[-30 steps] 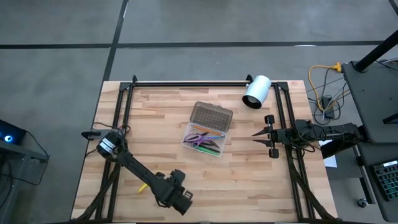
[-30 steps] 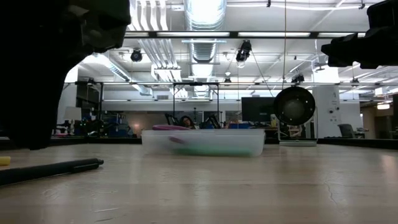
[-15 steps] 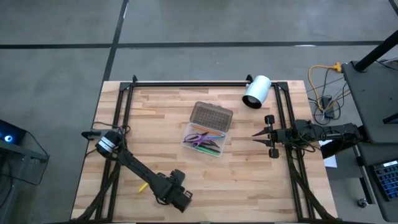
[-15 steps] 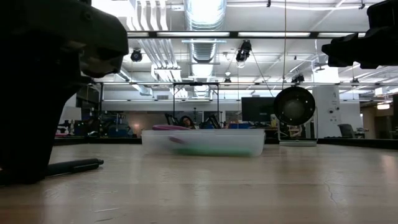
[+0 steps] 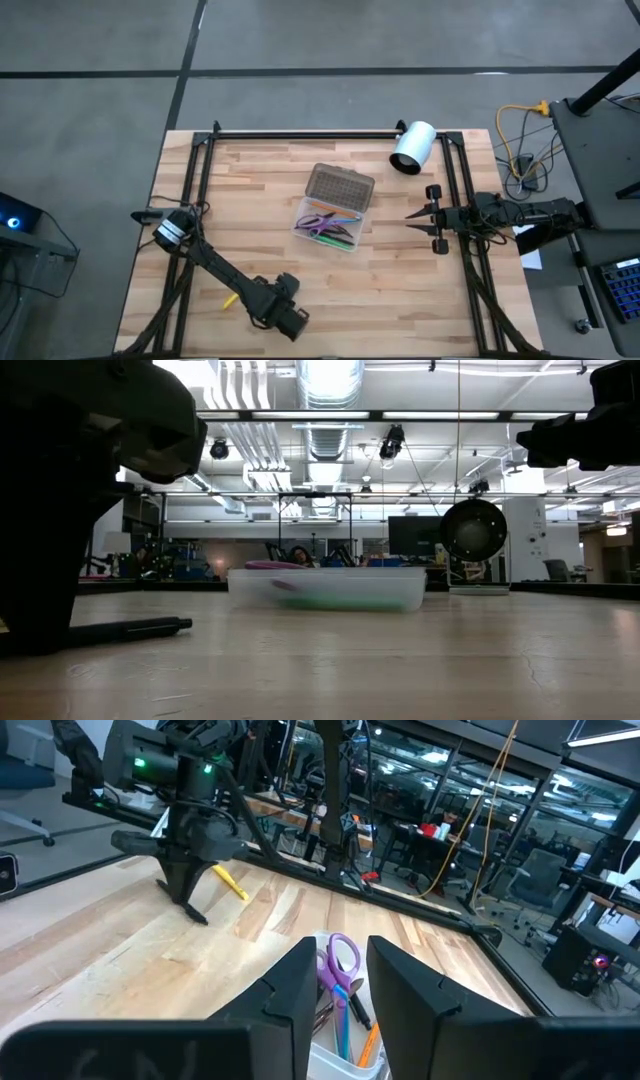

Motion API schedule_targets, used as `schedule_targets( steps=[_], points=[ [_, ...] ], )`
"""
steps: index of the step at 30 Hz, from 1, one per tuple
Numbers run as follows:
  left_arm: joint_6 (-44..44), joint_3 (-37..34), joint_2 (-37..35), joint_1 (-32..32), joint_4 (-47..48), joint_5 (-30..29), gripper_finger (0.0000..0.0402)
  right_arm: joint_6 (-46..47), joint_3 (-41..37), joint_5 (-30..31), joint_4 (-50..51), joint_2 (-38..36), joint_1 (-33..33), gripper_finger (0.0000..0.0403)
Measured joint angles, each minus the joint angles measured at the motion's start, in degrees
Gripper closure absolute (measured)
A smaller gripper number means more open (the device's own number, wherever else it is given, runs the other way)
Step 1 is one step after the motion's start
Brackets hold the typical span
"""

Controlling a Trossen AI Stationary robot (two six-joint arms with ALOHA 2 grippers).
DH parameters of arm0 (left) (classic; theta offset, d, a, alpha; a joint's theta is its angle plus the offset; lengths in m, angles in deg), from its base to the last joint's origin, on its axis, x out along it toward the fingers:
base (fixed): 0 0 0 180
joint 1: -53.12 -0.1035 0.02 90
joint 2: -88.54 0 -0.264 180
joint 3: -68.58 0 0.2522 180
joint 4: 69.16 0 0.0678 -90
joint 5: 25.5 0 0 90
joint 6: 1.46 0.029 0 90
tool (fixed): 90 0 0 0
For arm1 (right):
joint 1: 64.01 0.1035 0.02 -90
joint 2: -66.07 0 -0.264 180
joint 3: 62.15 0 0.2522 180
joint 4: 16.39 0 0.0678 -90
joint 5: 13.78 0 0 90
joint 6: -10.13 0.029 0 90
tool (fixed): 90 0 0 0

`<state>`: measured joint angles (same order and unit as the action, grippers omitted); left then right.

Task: Pick & place school supplies into a supply box
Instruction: Put the black pen into the supply box

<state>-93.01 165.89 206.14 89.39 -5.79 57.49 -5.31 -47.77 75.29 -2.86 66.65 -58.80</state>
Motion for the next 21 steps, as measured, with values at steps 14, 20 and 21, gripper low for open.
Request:
schedule_targets(
  steps=[14,20,21],
  points=[
    [13.4,-0.1,-1.1,-0.3,0.0,-0.9,0.0389,0.0,0.0,0.0,0.0,0.0,0.0,0.0335],
    [20.6,-0.1,-2.6,-1.3,3.2,-8.2,0.0389,0.0,0.0,0.0,0.0,0.0,0.0,0.0329],
    [22.0,-0.1,-2.9,-1.6,3.8,-9.8,0.0389,0.0,0.0,0.0,0.0,0.0,0.0,0.0328]
  ],
)
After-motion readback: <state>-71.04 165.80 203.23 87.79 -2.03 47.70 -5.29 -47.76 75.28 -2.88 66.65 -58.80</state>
